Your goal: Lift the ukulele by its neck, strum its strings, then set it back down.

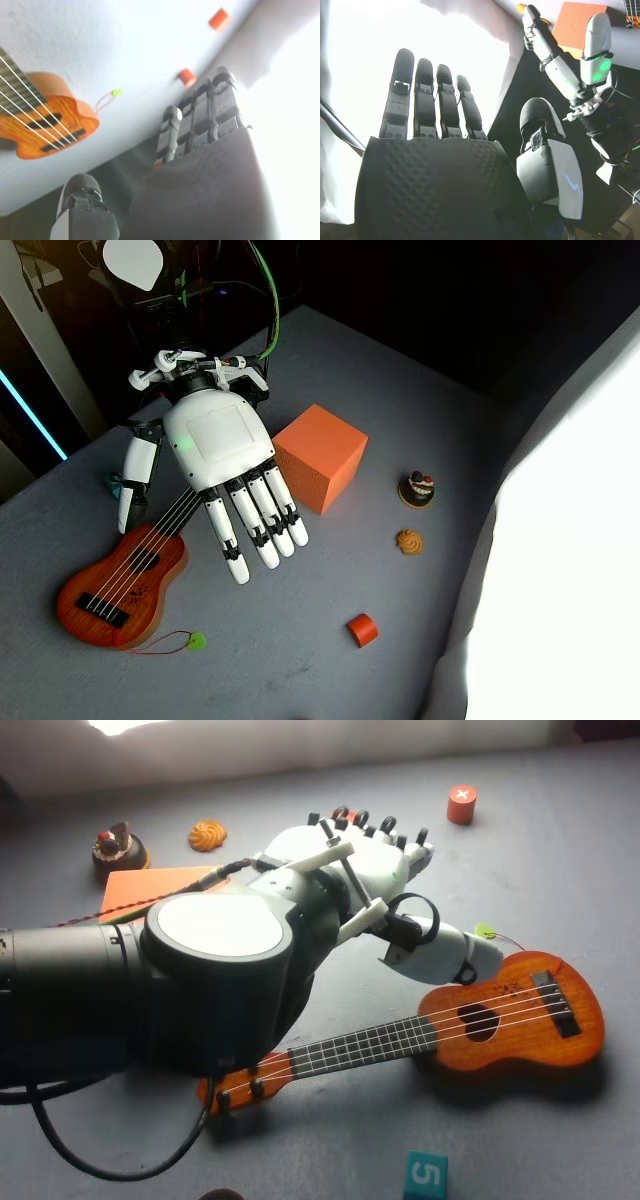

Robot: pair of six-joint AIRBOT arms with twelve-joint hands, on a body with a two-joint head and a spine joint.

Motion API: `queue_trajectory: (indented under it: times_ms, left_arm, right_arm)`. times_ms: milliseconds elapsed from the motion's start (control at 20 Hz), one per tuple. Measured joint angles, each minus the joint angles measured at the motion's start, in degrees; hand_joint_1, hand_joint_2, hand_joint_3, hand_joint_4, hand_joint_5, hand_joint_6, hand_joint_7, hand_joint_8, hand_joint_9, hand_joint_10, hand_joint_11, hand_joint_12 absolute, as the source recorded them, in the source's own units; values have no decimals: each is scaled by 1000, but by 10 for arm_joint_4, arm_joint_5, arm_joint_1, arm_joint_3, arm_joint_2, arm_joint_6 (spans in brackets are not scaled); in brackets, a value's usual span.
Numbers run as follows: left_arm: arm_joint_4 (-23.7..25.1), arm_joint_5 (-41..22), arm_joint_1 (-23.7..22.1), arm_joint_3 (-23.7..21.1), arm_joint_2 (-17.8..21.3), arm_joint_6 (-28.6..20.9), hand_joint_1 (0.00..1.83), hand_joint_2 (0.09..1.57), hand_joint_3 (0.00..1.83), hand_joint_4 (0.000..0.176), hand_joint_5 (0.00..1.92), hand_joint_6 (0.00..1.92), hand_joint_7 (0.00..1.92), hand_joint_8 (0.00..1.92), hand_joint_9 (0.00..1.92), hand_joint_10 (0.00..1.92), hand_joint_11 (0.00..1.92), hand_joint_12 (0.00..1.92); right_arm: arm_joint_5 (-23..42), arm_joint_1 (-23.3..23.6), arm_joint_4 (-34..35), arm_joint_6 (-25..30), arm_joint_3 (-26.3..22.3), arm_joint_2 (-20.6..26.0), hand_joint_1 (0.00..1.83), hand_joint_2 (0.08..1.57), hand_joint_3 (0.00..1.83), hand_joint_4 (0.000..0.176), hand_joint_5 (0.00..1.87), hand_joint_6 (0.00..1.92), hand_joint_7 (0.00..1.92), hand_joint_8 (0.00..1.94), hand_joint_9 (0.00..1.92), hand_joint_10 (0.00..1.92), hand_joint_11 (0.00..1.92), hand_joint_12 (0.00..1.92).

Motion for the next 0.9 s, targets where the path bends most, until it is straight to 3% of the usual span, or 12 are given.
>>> queue_trajectory:
  times_ms: [100,150,200,300,400,600,650,700,750,800,850,900]
  left_arm:
    - [1,-27,-6,2,7,12,0,993,16,103,0,0,0,0,16,6,44,33]
    - [-2,-39,-12,5,10,14,0,995,16,103,0,0,0,0,18,7,44,34]
    - [3,-56,-17,5,17,19,43,1019,9,104,0,0,0,0,38,12,8,195]
    - [7,-78,-30,3,27,25,60,1055,7,95,10,1,0,0,64,12,0,365]
    - [-11,-89,-43,-9,42,55,51,1053,1,102,18,1,29,2,87,11,0,451]
    - [-42,-103,-52,-35,69,81,60,1067,2,92,32,1,52,2,93,5,0,554]
    - [-43,-110,-55,-37,74,85,68,1066,0,94,38,2,35,0,100,5,0,537]
    - [-49,-115,-60,-40,78,100,41,1066,0,95,45,2,41,1,135,13,0,468]
    - [-56,-121,-62,-42,82,108,27,1068,1,93,32,4,28,3,121,4,0,341]
    - [-61,-128,-63,-43,84,113,5,1074,1,86,6,0,19,1,105,5,0,387]
    - [-65,-136,-63,-43,85,116,0,1075,0,81,38,4,68,4,152,17,0,630]
    - [-75,-146,-68,-43,89,127,5,1081,1,83,46,3,90,5,168,18,0,750]
  right_arm:
    - [0,0,0,0,-2,0,88,1269,0,0,194,28,204,12,120,240,0,941]
    - [0,-2,0,0,-2,0,105,1273,0,0,192,23,184,2,94,219,0,879]
    - [0,-3,0,0,-3,0,64,1283,2,0,191,19,171,1,76,201,0,779]
    - [0,-3,0,-1,-3,0,21,1283,1,0,167,8,140,0,54,187,0,757]
    - [0,-3,0,-7,-3,0,25,1268,0,0,148,4,153,5,96,190,0,726]
    - [1,-3,0,-27,-4,0,42,1277,1,0,171,8,169,2,146,188,0,943]
    - [1,-3,0,-29,-4,0,8,1268,0,0,124,1,160,0,150,179,0,917]
    - [2,-3,0,-32,-5,0,2,1285,2,0,42,6,97,0,79,143,0,658]
    - [2,-3,0,-33,-5,0,0,1295,3,0,13,1,75,2,72,134,0,527]
    - [2,-3,0,-35,-5,0,0,1286,0,0,28,7,77,2,98,142,0,641]
    - [4,-3,0,-37,-5,0,11,1283,0,0,63,18,92,4,126,158,0,787]
    - [5,-3,0,-39,-5,0,1,1276,0,0,68,16,128,9,155,177,0,912]
